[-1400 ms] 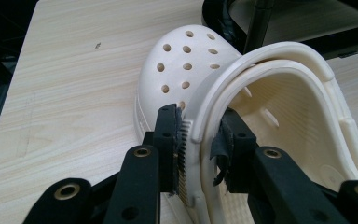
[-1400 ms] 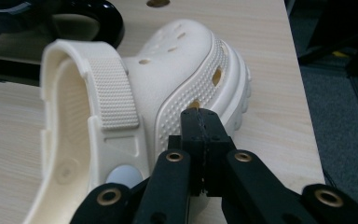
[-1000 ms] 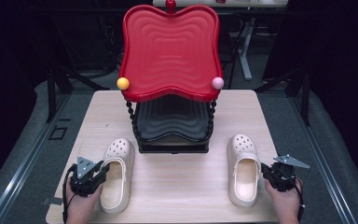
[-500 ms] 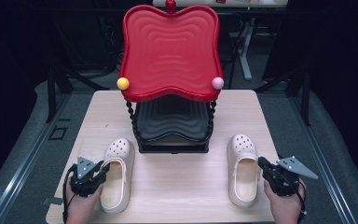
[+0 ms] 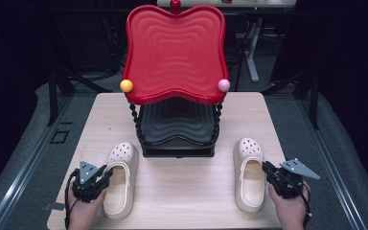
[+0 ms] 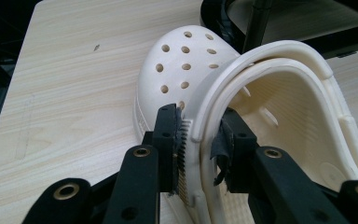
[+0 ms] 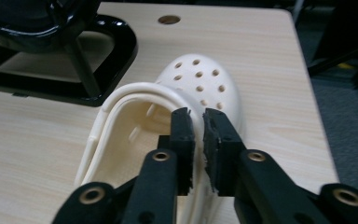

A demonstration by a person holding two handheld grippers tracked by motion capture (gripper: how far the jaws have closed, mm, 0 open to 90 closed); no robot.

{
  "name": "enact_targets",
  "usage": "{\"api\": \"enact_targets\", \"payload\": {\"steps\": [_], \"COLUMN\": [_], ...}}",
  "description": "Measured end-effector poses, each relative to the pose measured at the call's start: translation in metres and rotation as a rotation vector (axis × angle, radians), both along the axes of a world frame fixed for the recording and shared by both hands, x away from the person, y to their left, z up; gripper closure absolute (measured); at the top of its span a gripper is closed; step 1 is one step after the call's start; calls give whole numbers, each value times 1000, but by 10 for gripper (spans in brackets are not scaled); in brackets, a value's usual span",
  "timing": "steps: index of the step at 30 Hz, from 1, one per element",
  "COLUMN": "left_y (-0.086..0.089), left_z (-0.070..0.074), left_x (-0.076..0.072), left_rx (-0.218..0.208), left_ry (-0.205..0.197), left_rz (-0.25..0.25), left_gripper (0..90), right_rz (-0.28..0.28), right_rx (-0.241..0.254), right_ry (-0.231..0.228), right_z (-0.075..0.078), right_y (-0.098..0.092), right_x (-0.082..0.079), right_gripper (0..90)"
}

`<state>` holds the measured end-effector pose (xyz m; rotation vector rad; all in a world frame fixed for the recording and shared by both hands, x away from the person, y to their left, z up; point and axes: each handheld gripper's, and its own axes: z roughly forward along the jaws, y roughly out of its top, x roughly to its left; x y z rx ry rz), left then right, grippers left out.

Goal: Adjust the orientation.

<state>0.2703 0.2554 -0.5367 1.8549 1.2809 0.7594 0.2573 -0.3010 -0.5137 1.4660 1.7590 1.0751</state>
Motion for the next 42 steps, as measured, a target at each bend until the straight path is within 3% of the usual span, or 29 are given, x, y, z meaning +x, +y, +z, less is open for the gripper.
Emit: {"api": "enact_targets", "payload": {"steps": [3, 8, 11, 14, 18, 22, 29, 34, 40, 42], "left_y": [0, 1, 1, 0, 0, -1, -2, -2, -3, -3], "left_z": [0, 0, 0, 0, 0, 1, 2, 3, 3, 3], "left_x": [0, 0, 0, 0, 0, 0, -1, -2, -2, -2], "left_rx": [-1, -5, -3, -3, -2, 3, 4, -13, -13, -14], "left_ry": [0, 2, 1, -1, 0, 3, 9, 28, 21, 16], "left_rz": [-1, -1, -2, -1, -2, -8, 2, 13, 0, -3], "left_gripper": [714, 714, 714, 714, 714, 717, 725, 730, 718, 711], "right_rz": [-20, -25, -26, -40, -41, -12, 90, 135, 137, 136], "right_rx": [-29, -103, -129, -185, -206, -170, -197, -176, -182, -189], "right_ry": [-15, 16, 24, 49, 60, 61, 48, 59, 73, 55], "right_z": [3, -4, -7, -11, -13, -11, -10, -9, -10, -10], "right_y": [0, 6, 11, 15, 16, 17, 38, 45, 46, 48], "right_x": [-4, 0, 2, 4, 5, 6, 2, 0, -1, -2], "right_gripper": [756, 662, 663, 693, 745, 752, 753, 751, 728, 714]}}
